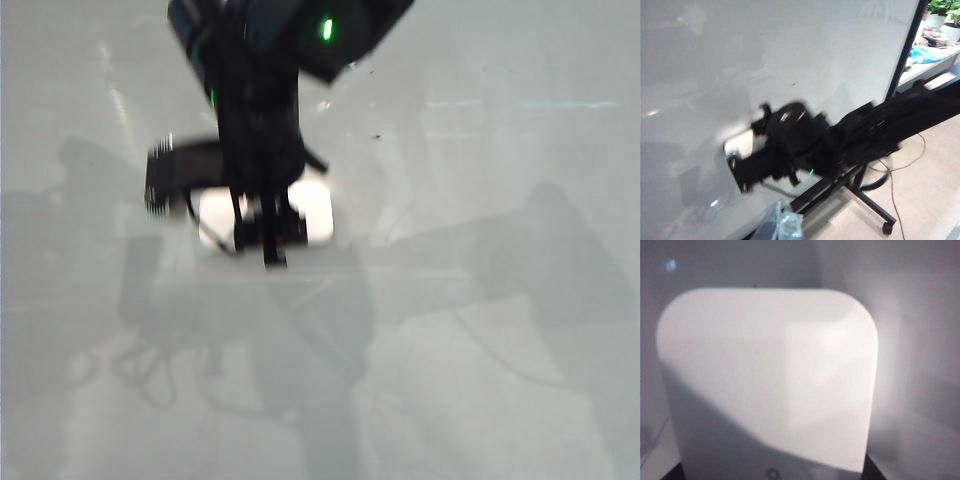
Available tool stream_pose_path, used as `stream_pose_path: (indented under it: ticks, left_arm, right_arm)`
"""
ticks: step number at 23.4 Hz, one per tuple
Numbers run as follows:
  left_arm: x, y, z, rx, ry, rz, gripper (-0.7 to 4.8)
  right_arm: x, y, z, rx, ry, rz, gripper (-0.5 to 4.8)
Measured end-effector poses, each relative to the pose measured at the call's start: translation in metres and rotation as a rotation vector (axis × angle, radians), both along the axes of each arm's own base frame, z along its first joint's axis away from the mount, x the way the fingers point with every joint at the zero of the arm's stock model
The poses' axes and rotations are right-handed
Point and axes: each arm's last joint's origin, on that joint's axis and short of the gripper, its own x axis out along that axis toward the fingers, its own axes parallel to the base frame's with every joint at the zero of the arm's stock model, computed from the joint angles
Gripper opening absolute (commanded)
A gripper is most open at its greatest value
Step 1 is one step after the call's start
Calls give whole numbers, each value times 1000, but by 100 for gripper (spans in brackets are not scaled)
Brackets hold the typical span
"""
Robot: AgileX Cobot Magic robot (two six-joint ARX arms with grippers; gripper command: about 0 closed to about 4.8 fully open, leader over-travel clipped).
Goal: Grab the whiteboard eraser that is attached to the surface of the whiteboard and use it to clean the writing on the whiteboard.
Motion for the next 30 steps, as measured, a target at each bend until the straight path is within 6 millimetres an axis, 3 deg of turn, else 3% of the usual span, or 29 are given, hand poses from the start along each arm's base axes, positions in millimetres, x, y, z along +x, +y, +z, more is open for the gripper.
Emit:
stream_pose_path:
  ticks: [8, 9, 12, 17, 21, 22, 24, 27, 30]
  left_arm:
    - [4, 0, -1, -1, 21, -3, -2]
    - [5, 0, -1, -1, 23, 0, -2]
    - [9, 0, -1, -1, 37, 2, -2]
    - [9, 0, -1, 0, 37, 2, -2]
    - [9, 0, -1, 0, 38, 2, -2]
    - [9, 0, -1, 0, 38, 2, -2]
    - [9, 0, -1, 0, 38, 2, -2]
    - [9, 0, -1, 0, 38, 2, -2]
    - [9, 0, -1, 0, 39, 2, -2]
  right_arm:
    - [-14, -10, 59, 88, -130, -48, 199]
    - [-24, -15, 83, 138, -185, -66, 199]
    - [-42, -24, 129, 274, -284, -81, 199]
    - [-69, -42, 173, 510, -350, -90, 199]
    - [-91, -90, 218, 810, -395, -174, 198]
    - [-100, -111, 235, 934, -427, -205, 198]
    - [-104, -139, 249, 1030, -442, -230, 198]
    - [-101, -178, 254, 1090, -462, -255, 198]
    - [-112, -223, 252, 1183, -524, -249, 198]
